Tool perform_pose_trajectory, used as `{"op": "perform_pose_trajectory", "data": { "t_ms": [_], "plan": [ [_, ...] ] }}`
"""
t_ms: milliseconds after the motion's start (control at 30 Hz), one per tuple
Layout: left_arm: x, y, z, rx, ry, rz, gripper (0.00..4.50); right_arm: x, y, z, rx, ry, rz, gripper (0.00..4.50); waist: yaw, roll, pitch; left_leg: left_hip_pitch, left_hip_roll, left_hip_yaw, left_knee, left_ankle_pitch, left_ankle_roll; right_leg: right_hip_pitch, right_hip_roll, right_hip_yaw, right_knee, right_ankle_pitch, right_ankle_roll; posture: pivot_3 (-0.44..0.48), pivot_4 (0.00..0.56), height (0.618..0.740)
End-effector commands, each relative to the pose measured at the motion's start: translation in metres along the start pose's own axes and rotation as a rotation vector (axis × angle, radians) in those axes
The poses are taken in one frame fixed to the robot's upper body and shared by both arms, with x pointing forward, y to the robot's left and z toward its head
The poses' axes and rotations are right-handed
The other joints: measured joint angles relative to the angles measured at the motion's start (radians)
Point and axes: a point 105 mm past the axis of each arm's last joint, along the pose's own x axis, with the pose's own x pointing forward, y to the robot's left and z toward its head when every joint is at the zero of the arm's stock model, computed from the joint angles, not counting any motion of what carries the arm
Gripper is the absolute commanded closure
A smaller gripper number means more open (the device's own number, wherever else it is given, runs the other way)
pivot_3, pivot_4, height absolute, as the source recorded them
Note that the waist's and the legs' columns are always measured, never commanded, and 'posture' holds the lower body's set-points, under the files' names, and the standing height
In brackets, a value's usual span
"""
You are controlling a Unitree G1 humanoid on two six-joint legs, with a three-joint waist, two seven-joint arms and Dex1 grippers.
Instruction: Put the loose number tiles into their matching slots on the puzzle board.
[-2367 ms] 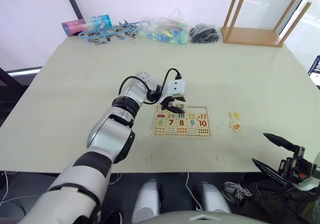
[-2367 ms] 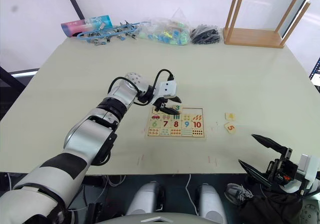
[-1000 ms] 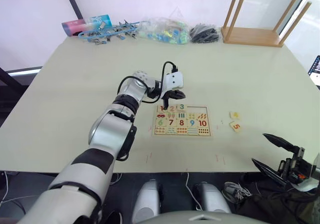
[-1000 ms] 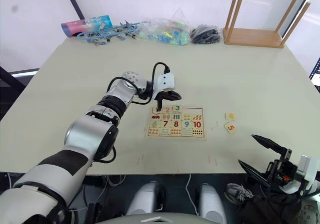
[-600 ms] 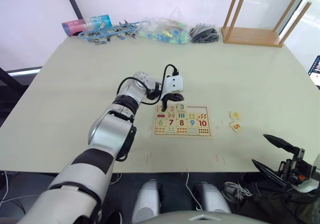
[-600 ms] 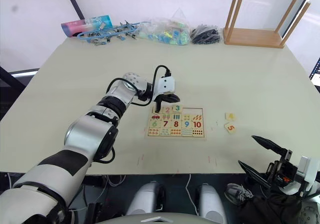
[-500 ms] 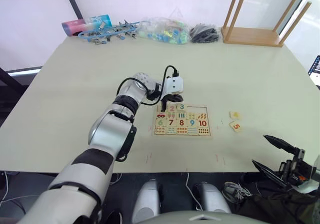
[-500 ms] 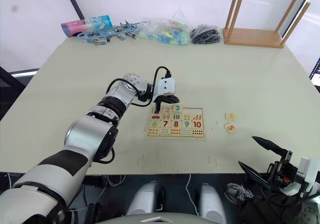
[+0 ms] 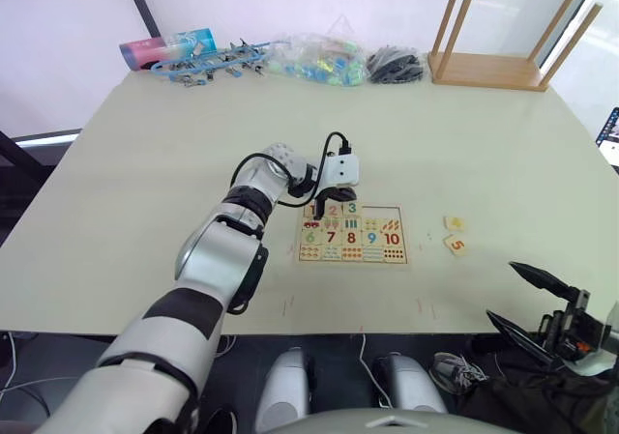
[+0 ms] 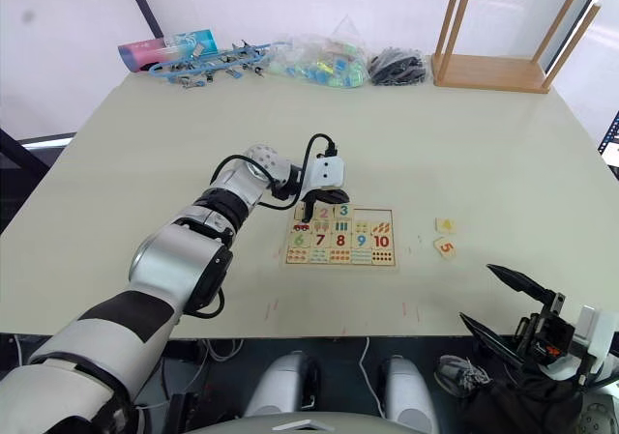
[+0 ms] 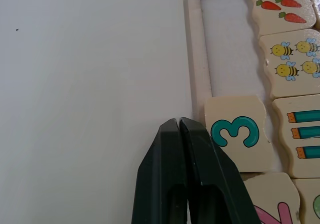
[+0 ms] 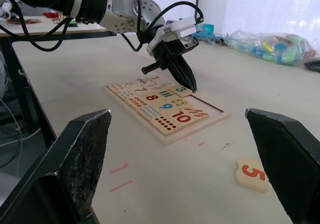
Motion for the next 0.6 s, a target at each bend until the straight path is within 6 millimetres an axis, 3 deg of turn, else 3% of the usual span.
{"op": "perform_pose_trajectory", "data": {
  "t_ms": [33,600],
  "plan": [
    [-0.0016,0.0061,0.0113,0.045,-0.012,0.005,4.39,0.0027,0.0011,0.0083,-0.042,-0.020,0.008,0.00,0.000,0.000,0.000,0.000,0.000,0.000,0.000,0.000,0.000,0.000,0.000,0.000,0.000,0.000,0.000,0.000,0.150,0.738],
    [0.0023,0.0040,0.0147,0.066,-0.020,-0.003,4.39,0.0015,0.0020,0.0080,-0.040,-0.018,0.002,0.00,0.000,0.000,0.000,0.000,0.000,0.000,0.000,0.000,0.000,0.000,0.000,0.000,0.000,0.000,0.000,0.000,0.150,0.738]
  ]
}}
